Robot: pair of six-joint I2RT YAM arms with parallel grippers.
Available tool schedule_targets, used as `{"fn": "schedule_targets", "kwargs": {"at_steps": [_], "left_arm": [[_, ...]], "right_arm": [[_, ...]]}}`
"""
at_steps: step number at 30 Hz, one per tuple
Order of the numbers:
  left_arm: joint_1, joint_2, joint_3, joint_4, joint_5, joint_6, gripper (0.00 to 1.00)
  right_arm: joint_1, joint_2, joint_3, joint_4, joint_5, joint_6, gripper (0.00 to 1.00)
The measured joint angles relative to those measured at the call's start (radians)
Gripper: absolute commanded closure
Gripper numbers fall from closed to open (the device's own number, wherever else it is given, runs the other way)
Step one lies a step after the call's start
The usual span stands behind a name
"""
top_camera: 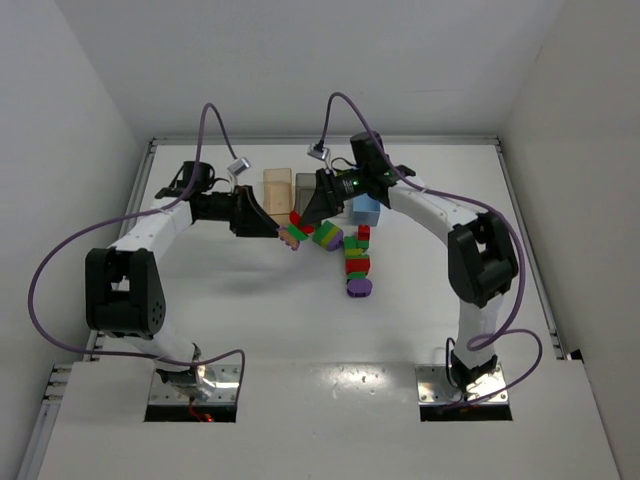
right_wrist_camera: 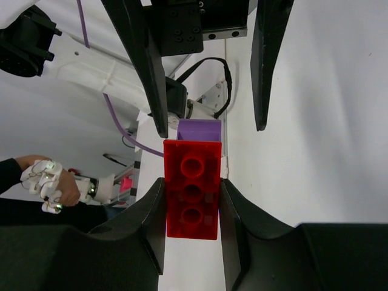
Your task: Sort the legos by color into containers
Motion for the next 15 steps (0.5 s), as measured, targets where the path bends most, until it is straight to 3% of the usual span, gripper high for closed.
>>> {"fn": "schedule_targets", "kwargs": {"at_steps": [15], "left_arm": [[-0.022,0.002,0.012,0.001,-0.009,-0.003,0.42]], "right_arm": [[0.000,0.061,0.004,0.047,-0.016,0.050,0.83]]}}
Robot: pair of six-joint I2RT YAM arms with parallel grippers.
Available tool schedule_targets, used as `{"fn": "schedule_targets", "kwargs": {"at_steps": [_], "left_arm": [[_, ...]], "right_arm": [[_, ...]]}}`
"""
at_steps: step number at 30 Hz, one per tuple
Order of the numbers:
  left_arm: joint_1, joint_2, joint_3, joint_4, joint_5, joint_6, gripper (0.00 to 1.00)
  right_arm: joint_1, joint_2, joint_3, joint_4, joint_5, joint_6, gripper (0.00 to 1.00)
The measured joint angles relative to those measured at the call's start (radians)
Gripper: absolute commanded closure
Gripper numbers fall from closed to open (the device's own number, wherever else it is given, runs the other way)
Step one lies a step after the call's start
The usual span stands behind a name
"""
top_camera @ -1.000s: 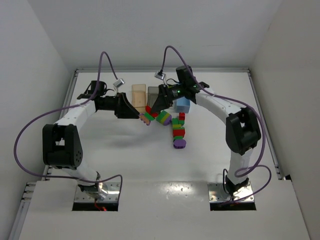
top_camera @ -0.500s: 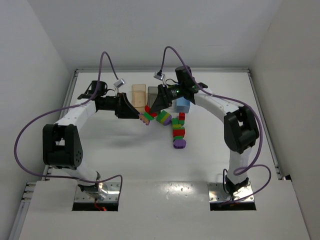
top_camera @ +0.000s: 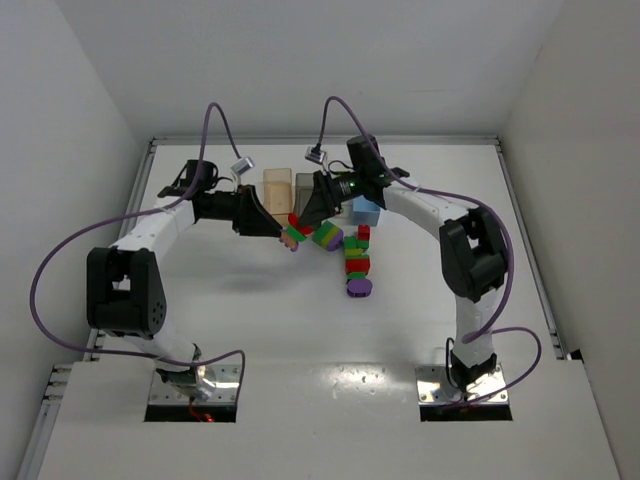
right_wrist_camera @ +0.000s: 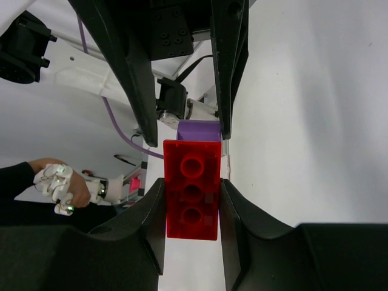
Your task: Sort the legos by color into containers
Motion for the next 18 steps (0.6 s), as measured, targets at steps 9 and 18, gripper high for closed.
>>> {"fn": "schedule_targets", "kwargs": {"at_steps": [9,18], "left_arm": [[-0.002,0.009,0.000,0.000,0.002,-0.001,0.52],[-0.007,0.024,0.000,0.005,0.009,-0.023,0.93]], "right_arm": [[0.001,0.002,0.017,0.029,0.000,0.022,0.83],[-0.002,0.002,0.017,0.037,-0.006,0.025,0.83]]}}
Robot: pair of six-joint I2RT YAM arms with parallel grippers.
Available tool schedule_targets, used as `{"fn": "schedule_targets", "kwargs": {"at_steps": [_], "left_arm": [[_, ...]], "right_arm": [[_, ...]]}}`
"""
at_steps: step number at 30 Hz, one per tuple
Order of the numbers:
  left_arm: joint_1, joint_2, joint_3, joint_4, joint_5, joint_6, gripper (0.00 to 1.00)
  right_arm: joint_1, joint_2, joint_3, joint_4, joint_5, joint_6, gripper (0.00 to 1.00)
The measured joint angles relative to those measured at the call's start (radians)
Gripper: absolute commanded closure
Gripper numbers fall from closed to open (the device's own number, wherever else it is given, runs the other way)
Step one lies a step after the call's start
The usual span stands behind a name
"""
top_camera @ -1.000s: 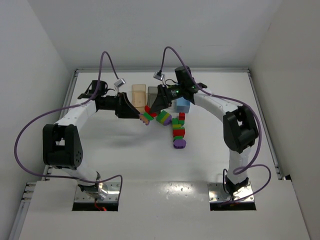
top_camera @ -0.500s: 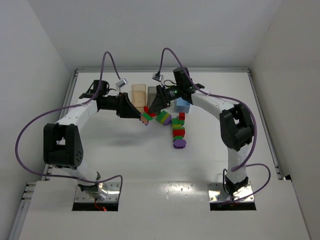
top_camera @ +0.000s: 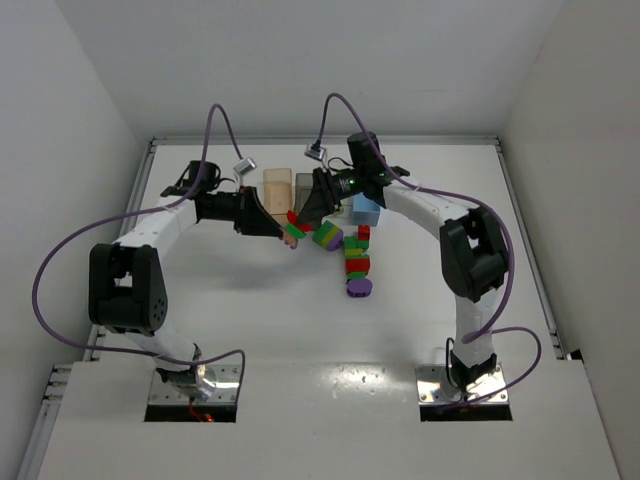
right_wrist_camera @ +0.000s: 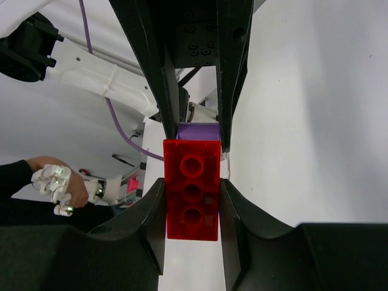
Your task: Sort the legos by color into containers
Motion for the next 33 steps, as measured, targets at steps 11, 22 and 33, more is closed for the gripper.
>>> {"fn": "schedule_targets", "kwargs": {"at_steps": [11,22,33], "left_arm": [[-0.035,-0.028,-0.053,0.014,-0.005,-0.008,0.95],[-0.037,-0.113,-0.100,0.003,-0.030,-0.005,0.95],[0.025,-0.271,-0.107,0.051,-0.361,-0.030,0.95]], "right_arm": [[-0.070,0.000,0.000,0.008,0.001,0.002,0.83],[-0.184,0.002,0.051,-0.099,0.089,-0.104,0.83],[-0.185,0.008,0.221,-0.341,0.642,-0.366,0.84]]}}
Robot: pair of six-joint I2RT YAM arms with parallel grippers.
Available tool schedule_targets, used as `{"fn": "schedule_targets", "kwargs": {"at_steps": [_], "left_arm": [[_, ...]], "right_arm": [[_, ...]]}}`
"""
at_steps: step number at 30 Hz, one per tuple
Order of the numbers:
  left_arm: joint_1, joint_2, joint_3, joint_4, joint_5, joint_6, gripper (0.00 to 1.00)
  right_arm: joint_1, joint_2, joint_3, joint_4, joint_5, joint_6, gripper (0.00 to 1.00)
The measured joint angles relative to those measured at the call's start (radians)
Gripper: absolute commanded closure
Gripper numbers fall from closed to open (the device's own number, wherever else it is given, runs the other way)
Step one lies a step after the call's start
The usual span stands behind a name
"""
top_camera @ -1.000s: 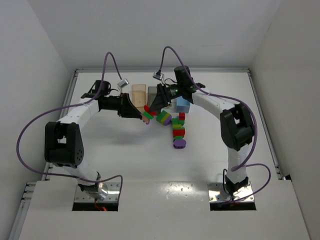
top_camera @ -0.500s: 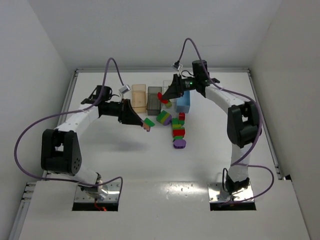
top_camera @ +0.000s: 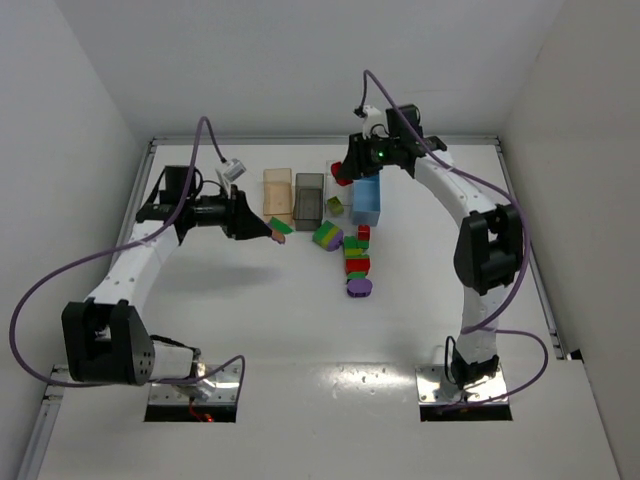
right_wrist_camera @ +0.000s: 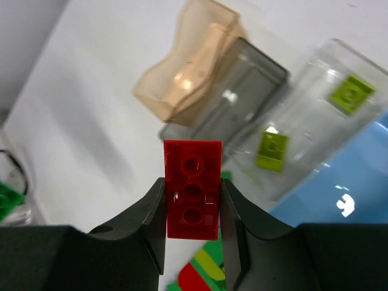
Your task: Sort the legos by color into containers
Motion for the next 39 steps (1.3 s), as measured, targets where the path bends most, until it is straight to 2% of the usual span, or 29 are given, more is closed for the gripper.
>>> {"fn": "schedule_targets", "kwargs": {"at_steps": [9,13,20,23,24,26,28,30,32,35,37,39], "left_arm": [[0.027,-0.101,-0.057,0.125,-0.237,-0.111,0.93],[0.030,-0.103,-0.066,0.143,-0.285,-0.138,0.93],[0.030,-0.101,-0.066,0.174,-0.307,-0.164,0.93],[0.029,-0.092,-0.066,0.183,-0.307,-0.169,0.93],[0.029,-0.085,-0.066,0.185,-0.307,-0.169,0.93],[0.029,-0.076,-0.066,0.187,-0.306,-0.173,0.93],[0.030,-0.065,-0.066,0.189,-0.306,-0.177,0.93],[0.030,-0.057,-0.066,0.190,-0.303,-0.181,0.93],[0.030,-0.054,-0.066,0.191,-0.302,-0.184,0.93],[0.030,-0.050,-0.066,0.197,-0.298,-0.184,0.93],[0.030,-0.050,-0.066,0.199,-0.277,-0.184,0.93],[0.029,-0.049,-0.066,0.202,-0.246,-0.183,0.93]], "right_arm": [[-0.002,0.022,0.000,-0.035,0.294,-0.023,0.84],[-0.002,0.034,0.000,-0.044,0.399,-0.023,0.84],[-0.005,0.051,-0.031,-0.051,0.469,-0.023,0.81],[-0.007,0.069,-0.037,-0.051,0.486,-0.023,0.73],[-0.007,0.077,-0.038,-0.051,0.494,-0.023,0.62],[-0.007,0.093,-0.039,-0.052,0.508,-0.018,0.51],[-0.007,0.106,-0.039,-0.054,0.523,-0.016,0.34],[-0.007,0.117,-0.039,-0.056,0.541,-0.011,0.25],[-0.007,0.123,-0.039,-0.057,0.554,-0.010,0.20],[-0.007,0.124,-0.039,-0.057,0.548,-0.008,0.20],[-0.012,0.122,-0.039,-0.058,0.483,-0.008,0.21],[-0.024,0.116,-0.041,-0.055,0.342,-0.013,0.21]]}}
